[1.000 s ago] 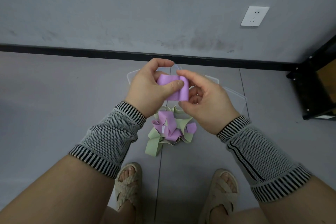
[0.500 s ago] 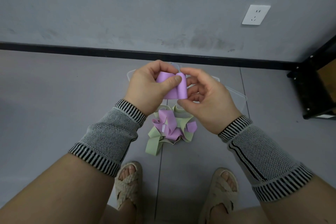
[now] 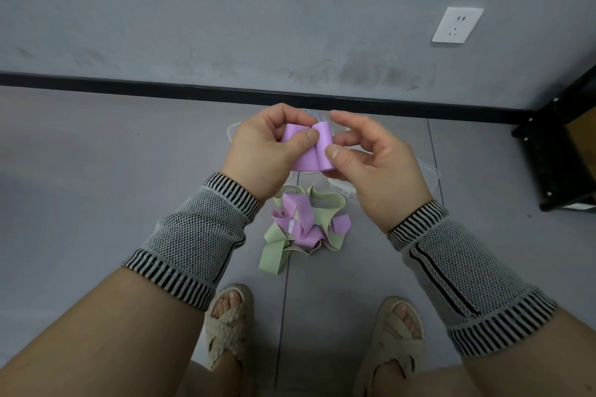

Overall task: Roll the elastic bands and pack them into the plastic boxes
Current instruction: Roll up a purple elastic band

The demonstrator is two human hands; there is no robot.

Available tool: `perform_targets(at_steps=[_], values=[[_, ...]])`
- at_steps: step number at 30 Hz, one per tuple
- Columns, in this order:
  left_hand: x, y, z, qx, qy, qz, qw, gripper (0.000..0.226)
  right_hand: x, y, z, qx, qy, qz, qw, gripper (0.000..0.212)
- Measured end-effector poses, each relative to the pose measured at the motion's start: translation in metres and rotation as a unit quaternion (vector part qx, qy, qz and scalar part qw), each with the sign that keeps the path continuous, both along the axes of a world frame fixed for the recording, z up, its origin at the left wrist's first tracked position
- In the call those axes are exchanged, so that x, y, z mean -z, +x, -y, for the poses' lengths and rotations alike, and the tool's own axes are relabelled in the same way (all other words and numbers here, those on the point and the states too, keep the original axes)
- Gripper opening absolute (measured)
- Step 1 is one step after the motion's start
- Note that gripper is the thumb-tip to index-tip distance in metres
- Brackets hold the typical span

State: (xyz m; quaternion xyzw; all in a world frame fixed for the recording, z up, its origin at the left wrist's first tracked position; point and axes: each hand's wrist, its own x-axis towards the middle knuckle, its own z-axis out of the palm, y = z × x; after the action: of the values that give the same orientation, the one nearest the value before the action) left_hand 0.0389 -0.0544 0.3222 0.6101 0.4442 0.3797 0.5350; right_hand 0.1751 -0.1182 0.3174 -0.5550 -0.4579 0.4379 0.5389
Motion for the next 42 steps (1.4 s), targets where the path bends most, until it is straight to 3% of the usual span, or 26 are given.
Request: perform_targets(at_steps=[5,10,23,28,34,40,42], values=[[0.0,0.0016,0.0015,0.003,0.013,-0.01,1.0,0.014,0.0007,-0.0002,-0.0013,0.009,-0.03,-0.006,0.999,0.044],[0.0007,0.0045,0.0025,-0.015,-0.008,0.011,1.0,0.015,-0.0004,-0.0003,-0.0026,0.022,-0.015,0.02,0.999,0.034],[-0.0005,0.0062,0.0036,-0.004,-0.014,0.022,1.0,0.012,0.0041,0.0012,-0.0048,0.049,-0.011,0.077,0.996,0.034],[0.0006,0.0035,0.0013,-0.008,-0.014,0.025,1.0,0.014,0.0022,0.001,-0.0028,0.02,-0.017,0.036,0.999,0.025],[0.0004,0.0023,0.0008,-0.007,-0.017,0.016,1.0,0.014,0.003,-0.0001,-0.0038,0.033,-0.001,0.053,0.998,0.021],[-0.0009,0.0063,0.0047,0.003,-0.022,0.017,1.0,0.014,0.0035,0.0001,-0.0042,0.052,0.012,0.071,0.996,0.025],[-0.0023,0.0064,0.0048,0.008,-0.021,0.013,1.0,0.015,0.0037,0.0013,-0.0041,0.029,0.011,0.087,0.996,0.036]])
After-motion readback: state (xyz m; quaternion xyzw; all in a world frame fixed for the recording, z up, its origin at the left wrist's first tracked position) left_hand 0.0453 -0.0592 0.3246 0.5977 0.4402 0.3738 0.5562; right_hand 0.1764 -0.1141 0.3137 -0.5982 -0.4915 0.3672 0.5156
